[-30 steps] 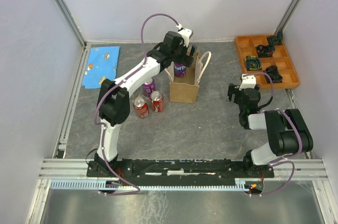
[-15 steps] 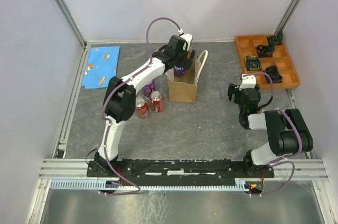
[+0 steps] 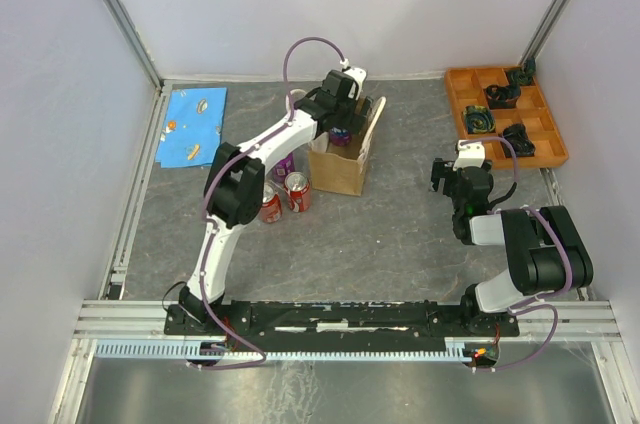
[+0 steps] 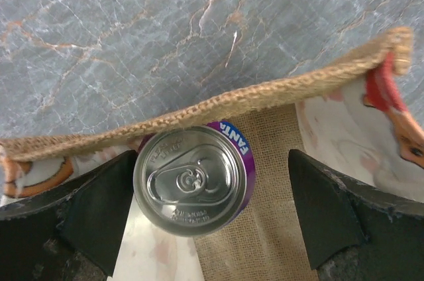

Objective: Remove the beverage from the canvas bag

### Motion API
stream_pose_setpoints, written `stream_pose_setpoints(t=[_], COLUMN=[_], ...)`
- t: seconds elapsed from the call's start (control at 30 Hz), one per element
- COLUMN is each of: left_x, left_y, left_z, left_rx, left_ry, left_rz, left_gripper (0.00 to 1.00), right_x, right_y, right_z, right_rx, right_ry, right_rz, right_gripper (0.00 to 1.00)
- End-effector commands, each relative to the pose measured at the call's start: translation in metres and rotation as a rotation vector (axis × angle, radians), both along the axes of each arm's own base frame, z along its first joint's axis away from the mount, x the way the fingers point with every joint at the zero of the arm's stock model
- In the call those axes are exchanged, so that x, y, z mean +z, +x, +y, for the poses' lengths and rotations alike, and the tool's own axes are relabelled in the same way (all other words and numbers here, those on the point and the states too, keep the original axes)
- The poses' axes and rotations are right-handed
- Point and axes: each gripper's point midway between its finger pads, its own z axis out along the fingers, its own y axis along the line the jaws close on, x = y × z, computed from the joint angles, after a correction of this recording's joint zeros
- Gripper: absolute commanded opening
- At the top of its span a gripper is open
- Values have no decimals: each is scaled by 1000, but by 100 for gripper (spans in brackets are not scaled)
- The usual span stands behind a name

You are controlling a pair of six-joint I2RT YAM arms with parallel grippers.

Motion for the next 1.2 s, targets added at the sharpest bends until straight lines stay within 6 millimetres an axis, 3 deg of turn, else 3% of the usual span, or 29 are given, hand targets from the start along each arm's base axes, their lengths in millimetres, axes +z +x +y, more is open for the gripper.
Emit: stream_pose_setpoints(t=[0.0, 0.13, 0.17, 0.2, 0.27, 0.37, 0.43, 0.57, 0.77, 0.83, 1.17], left_x=[-12, -15, -32, -36, -40, -43, -41, -26, 42, 82, 230], left_y=[0, -5, -8, -9, -13, -17, -18, -16, -5, -6, -20], left_z=[0, -6, -7, -8, -13, -20, -27, -43, -63, -66, -56], left_rx=[12, 0, -4, -8, -19, -35, -48, -92, -168, -194, -249], left_ry=[14, 8, 23, 27, 23, 3, -16, -58, -143, -178, -275], left_rz=[30, 44, 72, 79, 93, 107, 107, 82, -47, -117, -362], left_gripper=[100, 95, 92, 88, 72, 27, 6, 3, 3, 3, 3], right_x=[15, 15, 15, 15, 15, 15, 15, 15, 15, 15, 15], right_y=[11, 11, 11, 11, 11, 11, 11, 11, 11, 11, 11], right_z=[0, 0, 0, 0, 0, 0, 0, 0, 0, 0, 0], right_rx=[6, 6, 5, 6, 5, 6, 5, 5, 5, 6, 5], right_ry=[-7, -7, -7, -7, -7, -7, -7, -8, -7, -7, -7], right_rz=[-48, -47, -48, -47, -48, -47, -48, -48, -47, -48, -48], right_gripper=[99, 99, 99, 99, 99, 99, 99, 99, 99, 99, 99])
